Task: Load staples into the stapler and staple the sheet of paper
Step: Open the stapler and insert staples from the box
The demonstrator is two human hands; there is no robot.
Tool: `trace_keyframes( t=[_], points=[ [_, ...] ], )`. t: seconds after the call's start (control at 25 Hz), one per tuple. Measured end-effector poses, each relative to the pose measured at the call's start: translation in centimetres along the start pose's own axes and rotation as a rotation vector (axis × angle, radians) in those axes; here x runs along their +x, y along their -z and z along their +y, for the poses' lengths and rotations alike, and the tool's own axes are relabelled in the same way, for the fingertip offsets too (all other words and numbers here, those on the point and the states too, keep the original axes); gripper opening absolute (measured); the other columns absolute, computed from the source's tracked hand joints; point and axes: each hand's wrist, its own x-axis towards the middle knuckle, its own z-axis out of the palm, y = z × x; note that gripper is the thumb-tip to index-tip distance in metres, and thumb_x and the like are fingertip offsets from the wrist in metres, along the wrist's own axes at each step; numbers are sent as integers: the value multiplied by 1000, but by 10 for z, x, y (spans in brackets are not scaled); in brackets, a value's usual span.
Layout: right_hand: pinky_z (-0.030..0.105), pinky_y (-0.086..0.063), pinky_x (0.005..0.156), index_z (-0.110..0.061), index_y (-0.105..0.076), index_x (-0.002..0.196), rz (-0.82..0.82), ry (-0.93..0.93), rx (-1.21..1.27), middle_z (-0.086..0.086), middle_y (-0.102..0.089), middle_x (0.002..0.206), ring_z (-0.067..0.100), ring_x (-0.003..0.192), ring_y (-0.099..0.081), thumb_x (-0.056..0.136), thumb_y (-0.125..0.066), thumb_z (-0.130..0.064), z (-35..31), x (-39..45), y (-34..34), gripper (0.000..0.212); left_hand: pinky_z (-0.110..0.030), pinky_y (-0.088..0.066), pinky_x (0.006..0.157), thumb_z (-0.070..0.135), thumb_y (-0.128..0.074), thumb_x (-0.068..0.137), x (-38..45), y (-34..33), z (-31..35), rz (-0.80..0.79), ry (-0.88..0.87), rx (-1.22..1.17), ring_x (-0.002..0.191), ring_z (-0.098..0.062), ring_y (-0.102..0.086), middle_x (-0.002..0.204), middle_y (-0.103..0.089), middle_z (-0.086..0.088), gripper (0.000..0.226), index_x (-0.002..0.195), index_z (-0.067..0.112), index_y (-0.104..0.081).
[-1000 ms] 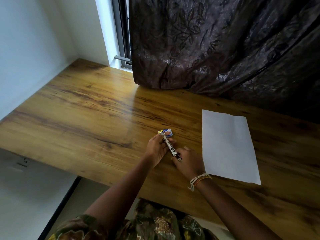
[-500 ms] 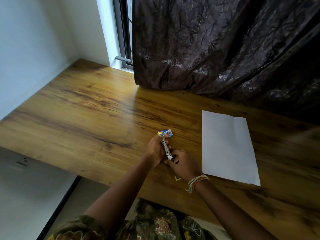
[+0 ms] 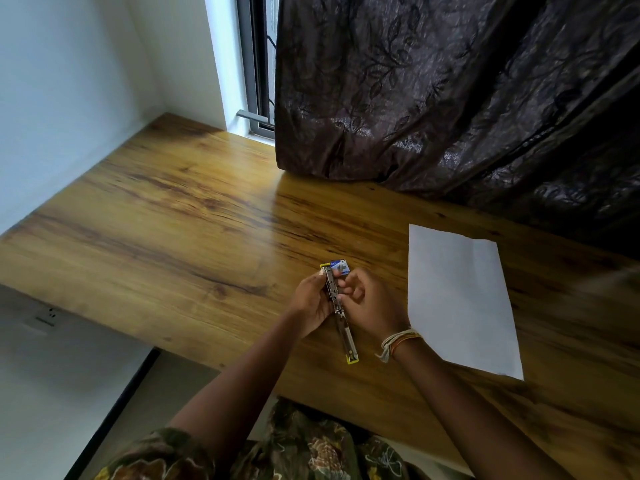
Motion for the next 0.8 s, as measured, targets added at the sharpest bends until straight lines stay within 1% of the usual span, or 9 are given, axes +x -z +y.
trace_keyframes(
  t=[0.04, 0.08, 0.12, 0.2, 0.24, 0.32, 0.44, 0.52, 0.8],
  points=[
    [18, -42, 53, -30, -57, 99, -11, 54, -22, -14, -62, 87, -2, 69, -56, 81, -70, -30, -2, 4, 3, 22, -28, -51, 60, 22, -28, 105, 1, 1, 0, -13, -4, -6, 69, -21, -61, 80, -60, -13, 37, 97, 3, -58],
    [16, -42, 54, -31, -57, 105, -32, 97, -47, -14, -61, 96, -2, 72, -56, 81, -70, -30, -3, 8, 4, 27, -30, -52, 63, 22, -28, 105, 2, 1, -1, -25, -7, -10, 70, -22, -62, 80, -62, -14, 37, 98, 1, -58],
    [18, -45, 57, -33, -57, 109, -54, 128, -75, -11, -59, 102, 0, 77, -57, 80, -70, -31, -3, 12, 5, 31, -32, -53, 65, 21, -28, 105, 3, 2, -1, -31, -10, -10, 70, -22, -64, 79, -64, -14, 38, 98, 0, -58],
    [27, -54, 63, -37, -55, 112, -98, 144, -110, -8, -56, 107, 8, 84, -61, 80, -68, -34, -2, 18, 3, 35, -31, -57, 64, 18, -27, 106, 3, 2, -1, -36, -11, -10, 67, -21, -68, 76, -67, -14, 38, 98, -2, -58],
    [30, -55, 64, -38, -54, 113, -108, 149, -120, -7, -56, 106, 11, 86, -61, 80, -66, -35, -1, 20, 2, 35, -30, -58, 62, 18, -27, 106, 3, 2, -1, -41, -11, -7, 66, -21, -69, 74, -69, -13, 38, 98, -2, -58],
    [27, -52, 61, -39, -54, 113, -102, 162, -140, -7, -55, 101, 11, 83, -59, 81, -62, -36, 1, 23, 1, 32, -29, -57, 63, 18, -29, 105, 3, 2, -1, -44, -16, 10, 67, -19, -70, 74, -71, -11, 36, 99, -1, -59],
    [19, -35, 52, -38, -56, 108, -79, 186, -157, -10, -53, 94, 7, 76, -51, 83, -59, -32, 0, 26, 2, 27, -30, -55, 64, 21, -34, 104, 6, 3, -3, -33, -29, 18, 67, -18, -69, 74, -71, -10, 33, 99, 1, -60],
    [17, -30, 50, -37, -57, 107, -68, 193, -163, -14, -49, 89, 5, 72, -47, 83, -59, -29, 0, 27, 1, 26, -30, -56, 62, 20, -34, 104, 6, 3, -3, -27, -19, 8, 65, -18, -69, 74, -71, -11, 33, 99, 1, -60],
    [19, -28, 48, -34, -58, 105, -37, 197, -189, -19, -37, 72, 4, 64, -41, 78, -59, -23, -2, 26, 3, 29, -31, -53, 61, 18, -32, 104, 6, -1, -2, -2, -12, 19, 61, -18, -67, 70, -70, -10, 34, 93, 3, -61]
  ],
)
